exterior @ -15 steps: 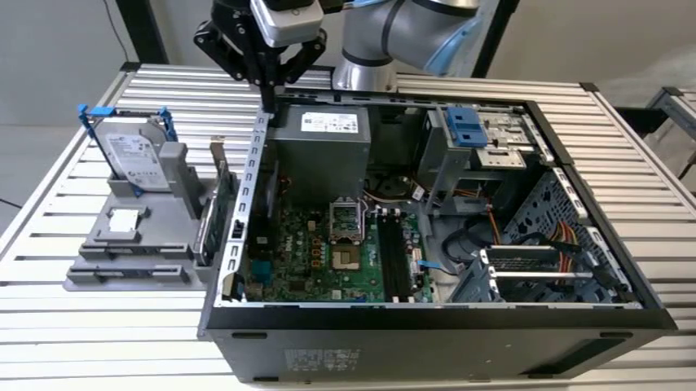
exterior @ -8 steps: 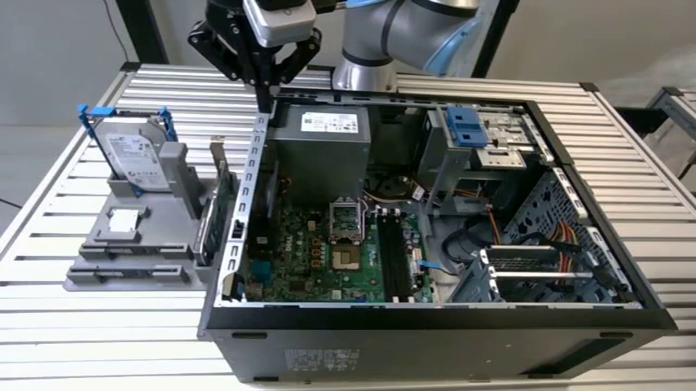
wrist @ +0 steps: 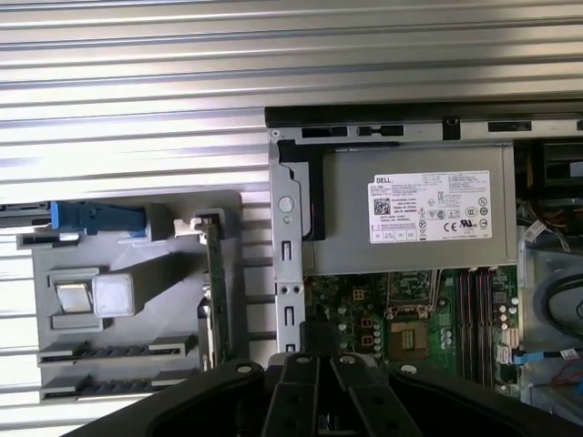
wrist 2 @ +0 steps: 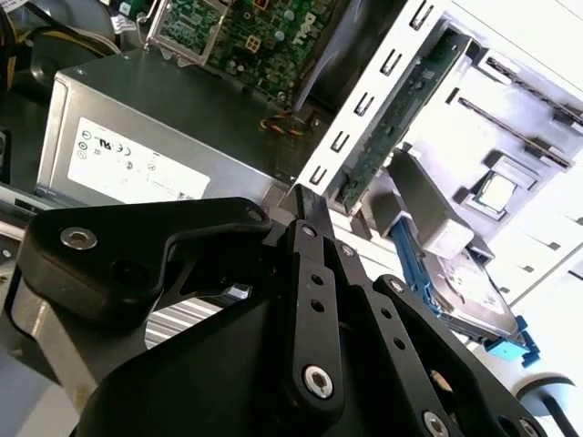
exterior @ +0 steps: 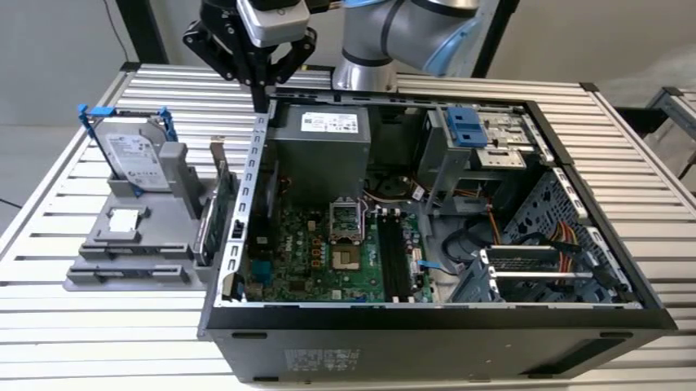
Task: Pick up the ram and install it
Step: 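Reach for the ram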
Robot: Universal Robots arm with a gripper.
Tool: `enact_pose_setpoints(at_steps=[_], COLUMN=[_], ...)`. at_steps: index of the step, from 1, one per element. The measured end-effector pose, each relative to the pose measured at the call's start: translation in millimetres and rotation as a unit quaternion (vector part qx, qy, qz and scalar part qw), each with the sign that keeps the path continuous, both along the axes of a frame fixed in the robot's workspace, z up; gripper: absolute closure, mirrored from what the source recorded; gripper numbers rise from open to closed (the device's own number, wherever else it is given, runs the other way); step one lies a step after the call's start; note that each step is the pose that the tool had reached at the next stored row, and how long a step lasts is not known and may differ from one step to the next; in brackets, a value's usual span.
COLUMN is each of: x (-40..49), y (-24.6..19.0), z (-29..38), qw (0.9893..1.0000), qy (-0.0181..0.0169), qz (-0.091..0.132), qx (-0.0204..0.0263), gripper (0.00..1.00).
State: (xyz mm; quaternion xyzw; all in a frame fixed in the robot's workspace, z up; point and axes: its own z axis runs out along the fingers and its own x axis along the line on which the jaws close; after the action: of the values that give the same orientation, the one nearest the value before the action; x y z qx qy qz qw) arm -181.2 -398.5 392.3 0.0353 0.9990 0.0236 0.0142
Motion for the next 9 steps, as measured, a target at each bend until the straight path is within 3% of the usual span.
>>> enact_pose_setpoints(at_steps=[9], x=[-7.4], y=[0.0], z=[0.0], qw=[1.0], qy=[0.0], qz=[0.0], qx=[0.0], gripper=[1.0])
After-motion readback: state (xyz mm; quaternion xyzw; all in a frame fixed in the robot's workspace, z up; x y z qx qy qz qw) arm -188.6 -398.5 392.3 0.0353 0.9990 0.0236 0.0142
